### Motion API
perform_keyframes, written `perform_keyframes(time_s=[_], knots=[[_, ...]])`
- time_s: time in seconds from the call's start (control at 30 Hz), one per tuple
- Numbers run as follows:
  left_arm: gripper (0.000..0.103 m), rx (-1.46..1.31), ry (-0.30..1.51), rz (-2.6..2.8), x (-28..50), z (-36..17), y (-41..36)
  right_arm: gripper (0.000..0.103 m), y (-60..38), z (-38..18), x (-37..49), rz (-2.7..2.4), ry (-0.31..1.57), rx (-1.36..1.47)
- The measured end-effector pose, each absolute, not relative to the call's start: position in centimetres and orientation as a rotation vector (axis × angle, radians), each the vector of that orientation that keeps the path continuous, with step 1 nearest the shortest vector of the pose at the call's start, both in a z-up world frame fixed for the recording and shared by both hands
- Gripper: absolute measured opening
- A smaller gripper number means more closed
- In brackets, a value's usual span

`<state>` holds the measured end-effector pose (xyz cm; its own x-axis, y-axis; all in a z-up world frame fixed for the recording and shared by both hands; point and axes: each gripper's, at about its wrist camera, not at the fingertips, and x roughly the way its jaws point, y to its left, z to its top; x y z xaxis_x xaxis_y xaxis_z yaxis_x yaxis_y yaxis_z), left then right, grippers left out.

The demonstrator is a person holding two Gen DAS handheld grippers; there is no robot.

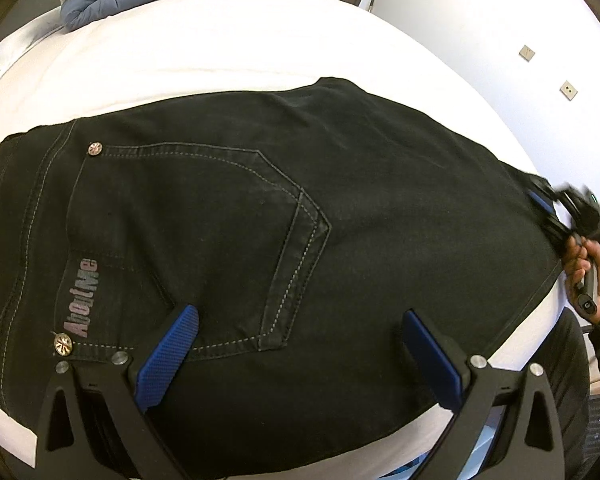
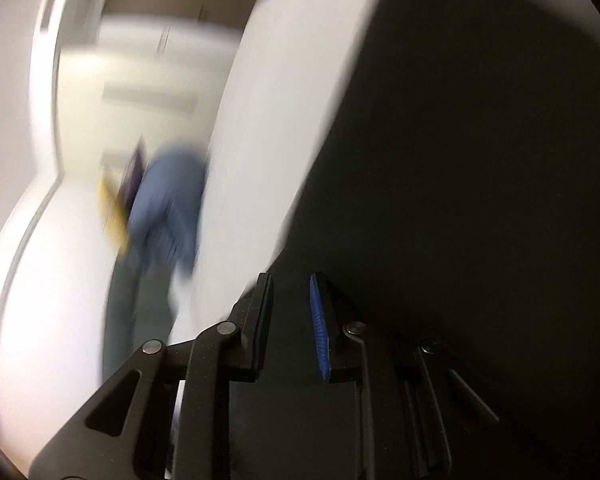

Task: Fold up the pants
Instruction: 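Open the right gripper and smooth the folded jeans toward the left gripper, then grasp the jeans leg hem with the right gripper and lift it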

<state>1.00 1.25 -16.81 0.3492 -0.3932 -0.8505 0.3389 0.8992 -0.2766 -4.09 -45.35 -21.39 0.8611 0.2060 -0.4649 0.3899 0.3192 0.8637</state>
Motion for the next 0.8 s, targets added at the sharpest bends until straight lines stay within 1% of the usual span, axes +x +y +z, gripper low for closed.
perform_keyframes(time_s=[0.03, 0.07, 0.1, 0.13, 0.2, 0.23, 0.27, 0.33, 0.4, 0.5, 0.53, 0.57, 0.6, 0.67, 0.8], knots=[[0.102, -0.062, 1.118, -0.476, 1.1, -16.8, 1.3, 0.016, -48.1, -20.5, -6.9, -0.207, 0.499, 1.280], [0.102, -0.064, 1.120, -0.478, 1.2, -16.7, 1.4, 0.021, -49.7, -19.9, -8.7, -0.301, 0.485, 1.266], [0.102, -0.065, 1.122, -0.479, 1.3, -16.6, 1.4, 0.021, -51.0, -18.7, -10.7, -0.406, 0.485, 1.226], [0.102, -0.065, 1.127, -0.475, 1.5, -16.5, 1.3, 0.025, -52.2, -17.8, -12.3, -0.444, 0.474, 1.195], [0.102, -0.065, 1.131, -0.446, 1.7, -15.7, 1.2, 0.026, -51.3, -16.5, -13.1, -0.388, 0.452, 1.192], [0.101, -0.072, 1.119, -0.436, 1.8, -15.0, 1.2, 0.032, -50.4, -16.0, -13.2, -0.318, 0.453, 1.188], [0.101, -0.080, 1.099, -0.436, 1.7, -14.2, 1.0, 0.049, -49.2, -15.5, -12.7, -0.256, 0.454, 1.183], [0.101, -0.091, 1.049, -0.441, 1.8, -12.5, 0.3, 0.072, -44.5, -15.5, -10.9, -0.097, 0.448, 1.198], [0.102, -0.106, 1.026, -0.458, 2.0, -11.8, -0.7, 0.074, -39.9, -16.3, -8.1, 0.047, 0.499, 1.207], [0.102, -0.149, 1.042, -0.485, 3.0, -12.8, -2.2, 0.073, -34.4, -20.2, -4.7, 0.132, 0.674, 1.233], [0.102, -0.170, 1.054, -0.486, 3.3, -13.6, -2.4, 0.066, -33.6, -21.6, -4.5, 0.112, 0.710, 1.215], [0.102, -0.179, 1.074, -0.468, 3.6, -14.4, -2.3, 0.051, -33.7, -21.9, -4.9, 0.107, 0.700, 1.192], [0.102, -0.186, 1.093, -0.448, 3.8, -15.2, -2.1, 0.049, -34.3, -22.3, -5.6, 0.112, 0.695, 1.207], [0.102, -0.220, 1.063, -0.457, 3.6, -15.9, -0.8, 0.049, -36.9, -22.7, -6.9, 0.056, 0.650, 1.268], [0.102, -0.169, 1.056, -0.423, 2.7, -15.6, 1.1, 0.052, -42.8, -20.9, -14.3, -0.256, 0.546, 1.234]])
